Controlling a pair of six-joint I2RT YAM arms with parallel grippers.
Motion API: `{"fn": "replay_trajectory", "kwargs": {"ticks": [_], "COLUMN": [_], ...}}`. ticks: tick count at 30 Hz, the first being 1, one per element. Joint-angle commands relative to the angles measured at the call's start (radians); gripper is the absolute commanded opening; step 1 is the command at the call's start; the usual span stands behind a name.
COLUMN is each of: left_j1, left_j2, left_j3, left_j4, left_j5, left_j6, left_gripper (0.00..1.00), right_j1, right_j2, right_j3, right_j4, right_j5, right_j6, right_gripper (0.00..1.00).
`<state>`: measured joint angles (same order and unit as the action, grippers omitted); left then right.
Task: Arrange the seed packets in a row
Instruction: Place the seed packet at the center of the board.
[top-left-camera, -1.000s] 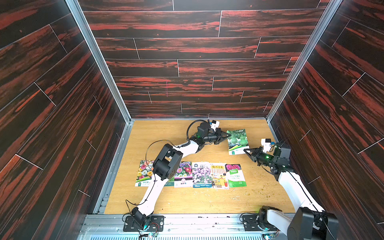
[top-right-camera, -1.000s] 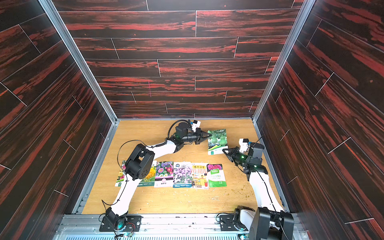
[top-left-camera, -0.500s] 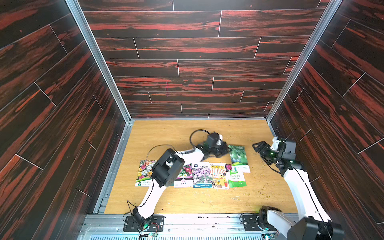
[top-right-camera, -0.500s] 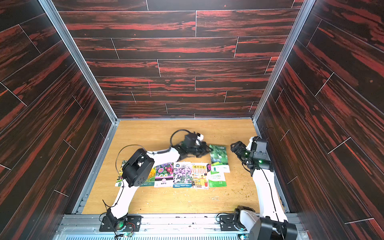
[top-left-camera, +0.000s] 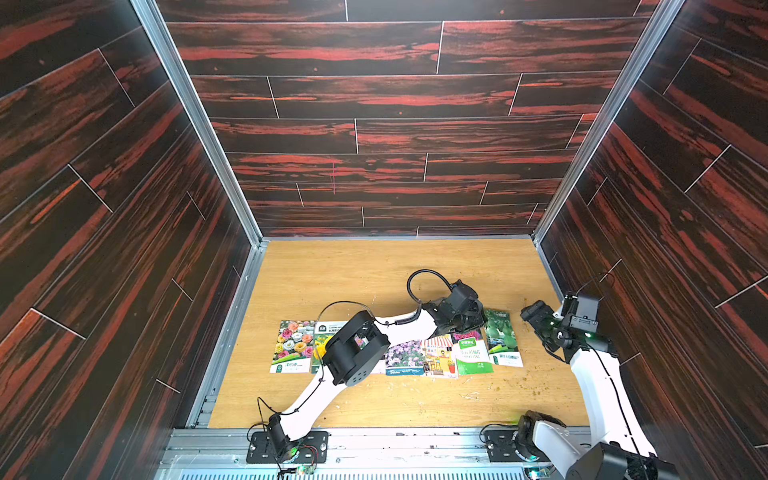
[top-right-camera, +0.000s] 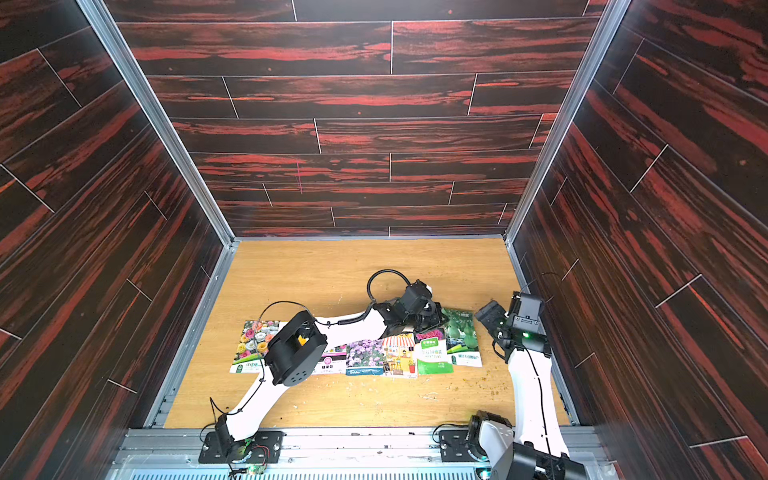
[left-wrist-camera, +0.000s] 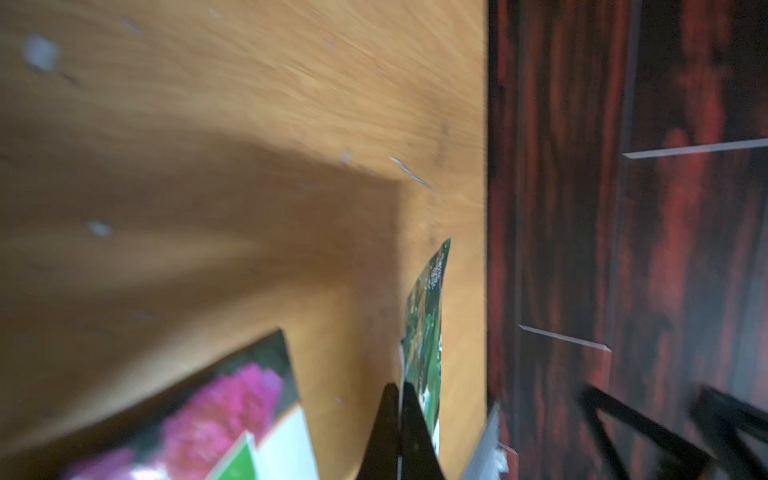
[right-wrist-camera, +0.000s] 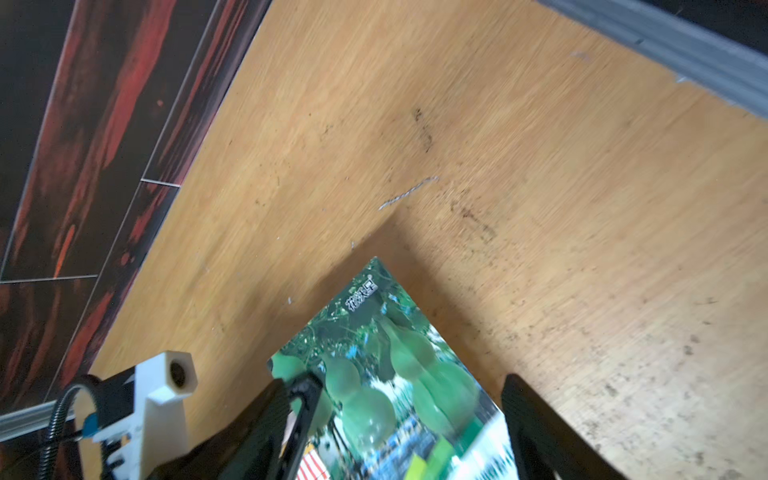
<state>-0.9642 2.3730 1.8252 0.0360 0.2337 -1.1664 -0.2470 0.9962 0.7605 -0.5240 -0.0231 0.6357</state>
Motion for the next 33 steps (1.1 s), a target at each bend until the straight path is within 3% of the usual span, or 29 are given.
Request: {"fn": "replay_trajectory", "kwargs": {"ticks": [1, 20, 33], "left_j1": [0.0, -0.072, -0.074], "left_j2": [0.025, 0.131, 0.192], "left_j3": [0.065, 0.279, 0.333], "left_j4": [-0.112, -0.346, -0.341], "left_j5": [-0.036, -0.127, -0.165], "left_j6": [0.024, -0.02, -0.064], "left_gripper": [0.0, 0.0, 0.0], "right_j1": [-0.022, -0.101, -0.124], "right_j2": [-0.004, 0.04, 0.038], "right_j3": [-0.03, -0.119, -0.156], "right_j4": [0.005, 0.111, 0.151], "right_j5": [0.02, -0.07, -0.124], "right_j6": [-0.014, -0.023, -0.021], "right_gripper": [0.83, 0.83, 0.83]}}
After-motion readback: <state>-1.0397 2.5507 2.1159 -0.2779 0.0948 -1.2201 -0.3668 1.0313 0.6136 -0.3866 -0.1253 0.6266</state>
